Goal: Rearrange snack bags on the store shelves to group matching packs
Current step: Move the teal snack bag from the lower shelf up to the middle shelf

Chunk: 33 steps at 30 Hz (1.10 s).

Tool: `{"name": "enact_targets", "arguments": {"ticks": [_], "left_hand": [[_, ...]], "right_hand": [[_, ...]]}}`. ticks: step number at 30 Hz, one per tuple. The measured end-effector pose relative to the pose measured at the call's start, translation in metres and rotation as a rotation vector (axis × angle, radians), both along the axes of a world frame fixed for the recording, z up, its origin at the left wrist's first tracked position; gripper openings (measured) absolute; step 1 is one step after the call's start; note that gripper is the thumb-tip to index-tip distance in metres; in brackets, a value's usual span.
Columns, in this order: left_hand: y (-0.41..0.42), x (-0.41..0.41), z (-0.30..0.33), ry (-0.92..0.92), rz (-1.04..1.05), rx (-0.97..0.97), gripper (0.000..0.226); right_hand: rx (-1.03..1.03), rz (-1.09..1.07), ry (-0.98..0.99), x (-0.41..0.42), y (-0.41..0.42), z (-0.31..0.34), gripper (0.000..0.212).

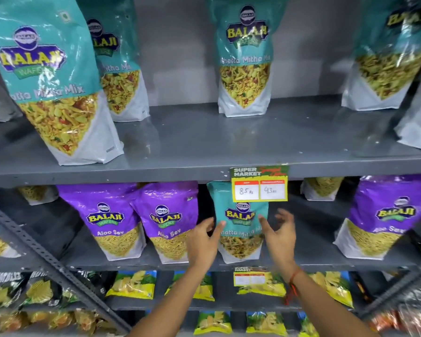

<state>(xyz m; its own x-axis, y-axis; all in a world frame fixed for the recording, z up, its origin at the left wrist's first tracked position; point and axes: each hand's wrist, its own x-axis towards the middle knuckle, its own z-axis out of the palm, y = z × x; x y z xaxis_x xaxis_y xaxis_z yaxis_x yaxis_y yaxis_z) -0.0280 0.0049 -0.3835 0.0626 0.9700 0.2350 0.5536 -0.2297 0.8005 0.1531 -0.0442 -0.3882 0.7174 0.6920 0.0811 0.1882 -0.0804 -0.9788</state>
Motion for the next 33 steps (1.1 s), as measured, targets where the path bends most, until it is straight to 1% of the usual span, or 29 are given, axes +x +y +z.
{"name": "enact_targets", "arguments": {"ticks": [1,2,3,5,7,9,10,12,13,16,18,20,22,23,26,27,29,33], "left_hand": [[0.0,0.003,0.0,0.014,-0.003,0.003,0.042],[0.0,0.005,0.0,0.029,-0.004,0.014,0.036],[-0.001,0.006,0.0,0.046,0.003,0.013,0.032],[-0.002,0.006,0.002,0.085,0.003,0.014,0.029],[-0.009,0.003,0.003,0.125,-0.017,0.041,0.041],[-0.021,-0.004,0.002,0.143,-0.035,0.071,0.049],[-0.028,-0.009,0.0,0.136,-0.052,0.083,0.05],[-0.042,-0.021,-0.006,0.098,-0.102,0.088,0.048],[-0.05,-0.027,-0.007,0.072,-0.122,0.086,0.048],[-0.08,-0.044,-0.002,-0.016,-0.157,0.116,0.049],[-0.099,-0.054,0.009,-0.082,-0.151,0.157,0.047],[-0.111,-0.061,0.028,-0.177,-0.126,0.209,0.043],[-0.115,-0.064,0.058,-0.274,-0.096,0.268,0.033],[-0.115,-0.064,0.078,-0.32,-0.09,0.303,0.029],[-0.109,-0.059,0.149,-0.406,-0.104,0.442,0.013],[-0.103,-0.056,0.172,-0.421,-0.102,0.491,0.01],[-0.085,-0.05,0.216,-0.429,-0.105,0.585,0.013],[-0.041,-0.035,0.287,-0.434,-0.118,0.706,0.022]], "right_hand": [[-0.055,0.102,0.034,0.008,0.0,-0.005,0.037],[-0.094,0.2,0.037,0.012,-0.001,-0.008,0.03],[-0.103,0.257,-0.004,0.015,-0.002,-0.011,0.022],[-0.075,0.242,-0.094,0.017,-0.006,-0.015,0.02],[-0.028,0.194,-0.147,0.016,-0.013,-0.014,0.021],[0.011,0.187,-0.155,0.013,-0.025,-0.012,0.019],[0.023,0.205,-0.156,0.011,-0.033,-0.012,0.022],[0.051,0.245,-0.206,0.005,-0.056,-0.01,0.04],[0.06,0.258,-0.222,0.002,-0.067,-0.012,0.042],[0.059,0.295,-0.236,-0.003,-0.097,-0.012,0.04],[0.095,0.292,-0.266,-0.009,-0.112,-0.003,0.038],[0.171,0.286,-0.305,-0.015,-0.124,0.021,0.027],[0.263,0.294,-0.339,-0.02,-0.13,0.054,0.028],[0.318,0.287,-0.339,-0.023,-0.129,0.075,0.028],[0.513,0.232,-0.348,-0.026,-0.116,0.144,0.018],[0.56,0.209,-0.349,-0.025,-0.107,0.167,0.022],[0.65,0.182,-0.332,-0.022,-0.089,0.211,0.03],[0.767,0.142,-0.373,-0.014,-0.052,0.285,0.034]]}}
